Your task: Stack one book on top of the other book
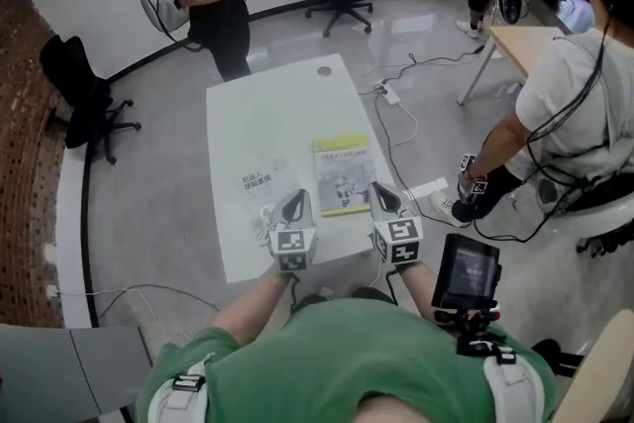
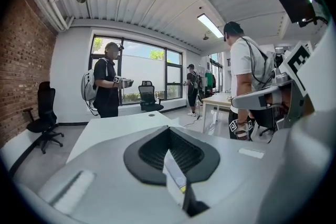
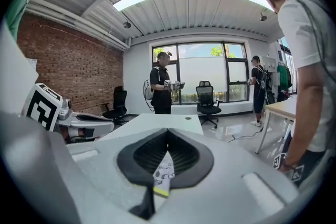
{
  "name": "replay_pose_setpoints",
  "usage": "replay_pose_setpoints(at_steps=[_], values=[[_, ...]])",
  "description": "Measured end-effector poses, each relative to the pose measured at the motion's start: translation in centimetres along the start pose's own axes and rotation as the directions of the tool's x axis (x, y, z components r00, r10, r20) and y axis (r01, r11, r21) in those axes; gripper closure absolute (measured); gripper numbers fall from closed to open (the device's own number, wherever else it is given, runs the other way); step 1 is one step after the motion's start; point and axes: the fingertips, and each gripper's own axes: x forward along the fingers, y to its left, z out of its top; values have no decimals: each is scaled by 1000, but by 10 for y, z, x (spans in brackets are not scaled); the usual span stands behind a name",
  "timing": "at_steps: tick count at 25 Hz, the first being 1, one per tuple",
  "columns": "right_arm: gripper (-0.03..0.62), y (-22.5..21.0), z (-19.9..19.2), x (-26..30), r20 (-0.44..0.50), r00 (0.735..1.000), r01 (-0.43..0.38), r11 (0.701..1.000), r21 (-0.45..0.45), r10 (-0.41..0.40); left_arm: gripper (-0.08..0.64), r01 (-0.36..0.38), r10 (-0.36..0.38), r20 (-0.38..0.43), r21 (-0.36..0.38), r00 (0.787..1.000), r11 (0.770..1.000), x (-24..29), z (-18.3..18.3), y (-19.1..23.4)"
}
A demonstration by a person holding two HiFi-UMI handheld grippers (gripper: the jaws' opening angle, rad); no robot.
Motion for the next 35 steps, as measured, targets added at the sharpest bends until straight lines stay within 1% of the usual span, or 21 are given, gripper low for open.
replay_pose_setpoints(at_steps=[3,7,12,19,24,28,31,33,35], values=[[589,-2,-5,3,-1,999,36,999,-1,-36,554,10,-10,-24,6,1000,1000,5,-12,5],[589,-8,-12,3,-18,997,73,997,9,-73,554,60,-60,-38,-14,997,998,15,-27,2],[589,-20,-16,8,-32,995,91,996,7,-90,554,77,-78,-88,-14,993,997,26,-37,-1],[589,-51,-16,42,-64,996,70,998,8,-69,554,54,-56,-144,-16,988,998,61,-41,2],[589,-56,-21,54,-73,996,49,999,13,-48,554,42,-41,-183,-2,982,999,70,-51,8],[588,-64,-31,65,-92,995,32,999,30,-29,552,41,-44,-249,-18,967,999,79,-68,6],[586,-72,-39,74,-104,994,22,999,41,-18,546,63,-75,-293,-51,953,997,89,-80,2],[584,-79,-45,82,-121,993,12,999,51,-5,520,83,-100,-329,-65,939,994,98,-88,-2],[548,-82,-52,88,-144,990,-5,998,65,14,511,90,-110,-363,-71,925,993,104,-94,-3]])
